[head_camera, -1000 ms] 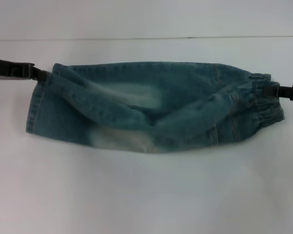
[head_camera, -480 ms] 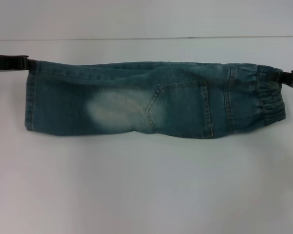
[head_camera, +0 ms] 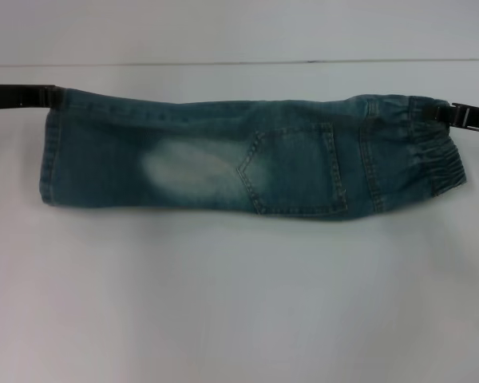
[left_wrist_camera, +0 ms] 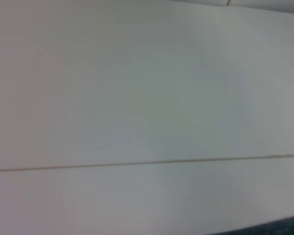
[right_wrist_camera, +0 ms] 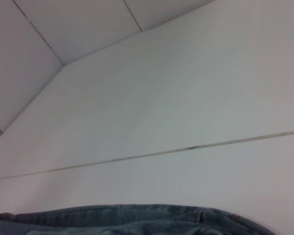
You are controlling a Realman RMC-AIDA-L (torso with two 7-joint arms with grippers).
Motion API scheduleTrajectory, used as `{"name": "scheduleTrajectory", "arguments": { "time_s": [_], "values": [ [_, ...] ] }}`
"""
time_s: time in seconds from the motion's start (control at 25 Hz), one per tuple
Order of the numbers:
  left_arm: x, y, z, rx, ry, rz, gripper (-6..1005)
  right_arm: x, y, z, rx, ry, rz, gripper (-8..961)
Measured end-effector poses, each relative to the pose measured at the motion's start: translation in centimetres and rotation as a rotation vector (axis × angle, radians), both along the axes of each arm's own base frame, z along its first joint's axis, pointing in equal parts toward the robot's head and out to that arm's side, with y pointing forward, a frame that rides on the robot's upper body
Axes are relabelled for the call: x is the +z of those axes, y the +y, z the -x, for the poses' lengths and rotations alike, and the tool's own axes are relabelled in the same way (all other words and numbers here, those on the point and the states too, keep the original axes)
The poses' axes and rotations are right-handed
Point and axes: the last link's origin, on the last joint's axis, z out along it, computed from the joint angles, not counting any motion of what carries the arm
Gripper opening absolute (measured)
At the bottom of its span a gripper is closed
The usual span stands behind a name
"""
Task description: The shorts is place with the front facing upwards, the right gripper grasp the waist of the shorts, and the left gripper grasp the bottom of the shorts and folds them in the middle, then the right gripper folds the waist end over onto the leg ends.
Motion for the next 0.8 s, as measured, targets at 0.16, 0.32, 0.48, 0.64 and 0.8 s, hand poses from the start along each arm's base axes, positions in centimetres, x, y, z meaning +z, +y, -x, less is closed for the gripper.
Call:
{"name": "scheduleTrajectory", "arguments": {
  "time_s": [0.16, 0.32, 0.48, 0.64, 0.8],
  "values": [
    [0.0, 0.2, 0.0, -0.006, 0.013, -0.023, 24, 0.0, 0.5, 0.4, 0.006, -0.002, -0.010, 66],
    [-0.4, 0.5, -0.1, -0.014, 0.035, -0.032, 25, 0.0, 1.3, 0.8, 0.003, -0.021, -0.035, 75],
    [-0.6, 0.5, 0.0, -0.010, 0.042, -0.038, 26, -0.1, 2.0, 1.3, 0.030, -0.066, -0.043, 85],
    [-0.7, 0.7, 0.1, -0.012, 0.056, -0.044, 27, -0.5, 2.5, 2.3, 0.091, -0.120, -0.023, 95],
    [-0.7, 0.7, 0.5, -0.002, 0.060, -0.052, 28, -0.8, 3.0, 2.7, 0.113, -0.168, -0.008, 105]
  ]
}}
